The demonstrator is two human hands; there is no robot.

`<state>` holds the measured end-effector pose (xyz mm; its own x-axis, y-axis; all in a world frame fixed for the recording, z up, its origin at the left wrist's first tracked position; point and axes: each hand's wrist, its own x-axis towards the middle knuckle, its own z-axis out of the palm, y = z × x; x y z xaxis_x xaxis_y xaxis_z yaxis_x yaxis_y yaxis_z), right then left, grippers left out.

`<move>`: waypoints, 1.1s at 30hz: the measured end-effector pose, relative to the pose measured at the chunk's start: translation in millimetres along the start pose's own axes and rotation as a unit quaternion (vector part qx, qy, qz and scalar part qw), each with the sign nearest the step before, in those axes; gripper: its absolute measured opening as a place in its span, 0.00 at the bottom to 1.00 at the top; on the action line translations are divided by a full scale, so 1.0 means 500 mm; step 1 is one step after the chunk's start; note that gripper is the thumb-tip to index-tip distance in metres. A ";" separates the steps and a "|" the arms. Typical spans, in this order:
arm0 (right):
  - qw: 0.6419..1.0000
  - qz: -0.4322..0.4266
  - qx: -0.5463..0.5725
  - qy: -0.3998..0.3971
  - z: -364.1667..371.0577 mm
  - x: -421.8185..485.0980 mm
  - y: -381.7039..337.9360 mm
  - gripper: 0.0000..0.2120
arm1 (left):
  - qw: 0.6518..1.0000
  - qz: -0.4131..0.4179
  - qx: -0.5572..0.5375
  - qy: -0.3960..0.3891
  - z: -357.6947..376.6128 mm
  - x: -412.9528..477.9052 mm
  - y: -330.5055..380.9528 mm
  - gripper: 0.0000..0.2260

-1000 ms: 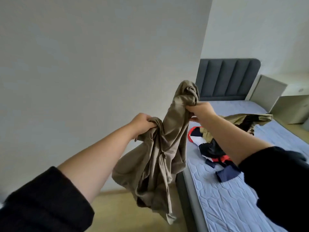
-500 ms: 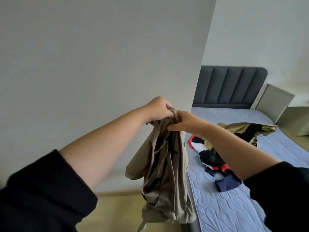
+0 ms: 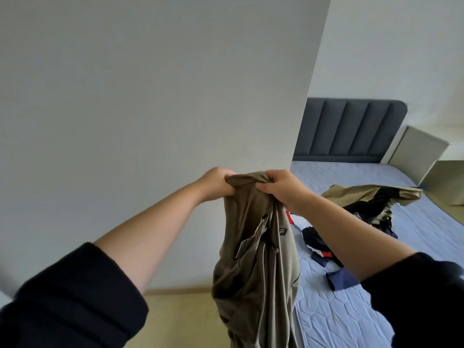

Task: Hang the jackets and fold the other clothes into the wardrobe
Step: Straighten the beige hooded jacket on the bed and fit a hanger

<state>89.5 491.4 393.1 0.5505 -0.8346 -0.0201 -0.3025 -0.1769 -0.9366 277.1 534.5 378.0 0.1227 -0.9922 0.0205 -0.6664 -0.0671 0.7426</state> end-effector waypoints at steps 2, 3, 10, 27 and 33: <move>0.996 0.005 0.091 0.000 0.006 0.003 -0.004 0.04 | 0.989 -0.017 -0.141 0.033 0.032 -0.001 -0.019 0.05; 0.993 0.005 0.122 0.004 0.008 0.006 -0.005 0.03 | 0.976 -0.038 -0.209 0.040 0.051 -0.003 -0.028 0.05; 0.982 0.019 0.175 0.061 -0.017 0.008 0.015 0.07 | 0.933 -0.146 -0.326 -0.049 0.124 -0.025 -0.086 0.07; 0.972 -0.005 -0.236 0.009 -0.060 -0.033 0.099 0.12 | 0.992 0.021 -0.071 -0.098 0.045 -0.002 0.091 0.05; 0.994 0.072 0.080 -0.007 -0.056 -0.041 0.079 0.07 | 0.957 0.035 0.289 0.010 0.024 0.008 0.041 0.12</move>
<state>44.4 486.7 366.2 0.5218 -0.8377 -0.1610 -0.2511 0.0295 -0.9675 255.0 527.6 385.2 0.0720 -0.9947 0.0735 -0.9681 -0.0520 0.2452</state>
